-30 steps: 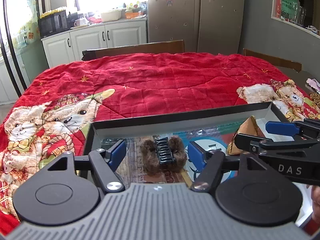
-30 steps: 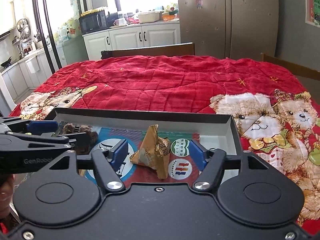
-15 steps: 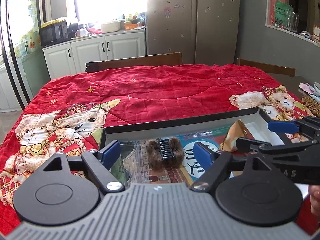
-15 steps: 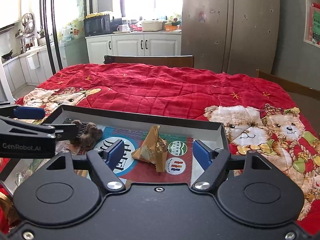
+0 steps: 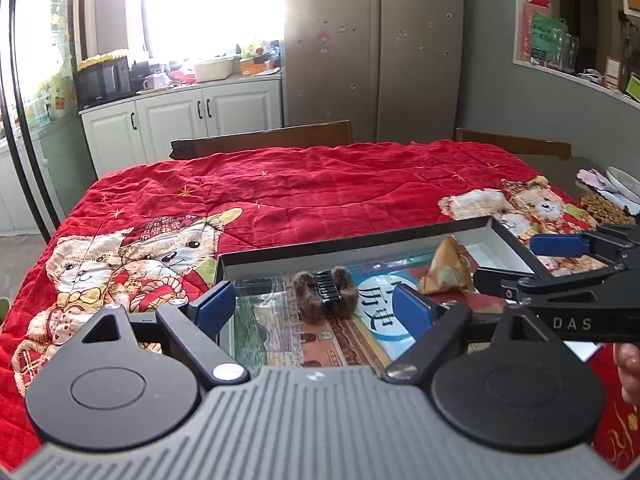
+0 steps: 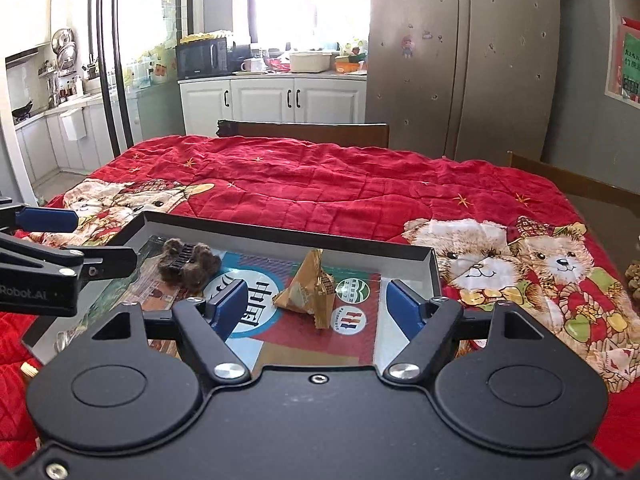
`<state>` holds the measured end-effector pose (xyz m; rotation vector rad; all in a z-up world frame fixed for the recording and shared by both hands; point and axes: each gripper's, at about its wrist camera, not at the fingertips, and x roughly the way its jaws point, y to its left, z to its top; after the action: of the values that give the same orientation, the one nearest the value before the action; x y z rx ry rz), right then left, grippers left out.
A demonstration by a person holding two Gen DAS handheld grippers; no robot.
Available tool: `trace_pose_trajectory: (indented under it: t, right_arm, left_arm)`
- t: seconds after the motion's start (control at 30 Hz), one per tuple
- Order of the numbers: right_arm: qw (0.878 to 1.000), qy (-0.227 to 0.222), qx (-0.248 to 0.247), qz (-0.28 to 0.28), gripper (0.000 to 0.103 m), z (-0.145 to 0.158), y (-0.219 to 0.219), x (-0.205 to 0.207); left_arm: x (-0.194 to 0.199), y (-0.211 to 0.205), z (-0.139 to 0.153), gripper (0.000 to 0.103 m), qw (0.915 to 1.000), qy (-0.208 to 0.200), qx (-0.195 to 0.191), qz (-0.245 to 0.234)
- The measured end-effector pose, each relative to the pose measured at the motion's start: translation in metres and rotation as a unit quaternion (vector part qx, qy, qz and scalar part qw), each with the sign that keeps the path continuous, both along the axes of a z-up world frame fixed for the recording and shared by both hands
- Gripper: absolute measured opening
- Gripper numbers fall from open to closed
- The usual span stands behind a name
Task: Organize objects
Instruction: 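Release the triangle from right tool while left tool releases the clip into the box, then withdraw both tools from the box back toward the pile of items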
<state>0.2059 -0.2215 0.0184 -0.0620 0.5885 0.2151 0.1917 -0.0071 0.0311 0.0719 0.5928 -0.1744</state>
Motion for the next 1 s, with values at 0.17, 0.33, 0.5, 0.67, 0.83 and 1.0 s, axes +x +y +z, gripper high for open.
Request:
trace_pose_trajectory:
  t: [0.17, 0.33, 0.5, 0.67, 0.83, 1.0]
  right_arm:
    - [1.000, -0.004, 0.004, 0.004, 0.075, 0.006, -0.003, -0.014]
    - [1.000, -0.008, 0.006, 0.008, 0.075, 0.013, -0.006, -0.029]
    - [1.000, -0.013, 0.002, 0.014, 0.075, 0.017, -0.008, -0.046]
    - [1.000, -0.013, 0.000, 0.016, 0.075, 0.019, -0.012, -0.062]
    - [1.000, -0.012, 0.004, 0.016, 0.075, 0.019, -0.017, -0.075]
    - [1.000, -0.010, 0.008, 0.018, 0.075, 0.017, -0.023, -0.091]
  left_arm:
    - [-0.014, 0.002, 0.005, 0.092, 0.9999, -0.004, -0.003, -0.009]
    - [-0.030, 0.007, 0.010, 0.092, 0.9998, -0.010, -0.011, -0.014]
    - [-0.045, 0.011, 0.013, 0.093, 0.9996, -0.015, -0.013, -0.020]
    - [-0.057, 0.016, 0.016, 0.093, 0.9994, -0.017, -0.018, -0.022]
    - [-0.068, 0.019, 0.017, 0.094, 0.9993, -0.021, -0.017, -0.026]
    - [-0.080, 0.023, 0.014, 0.095, 0.9993, -0.019, -0.015, -0.028]
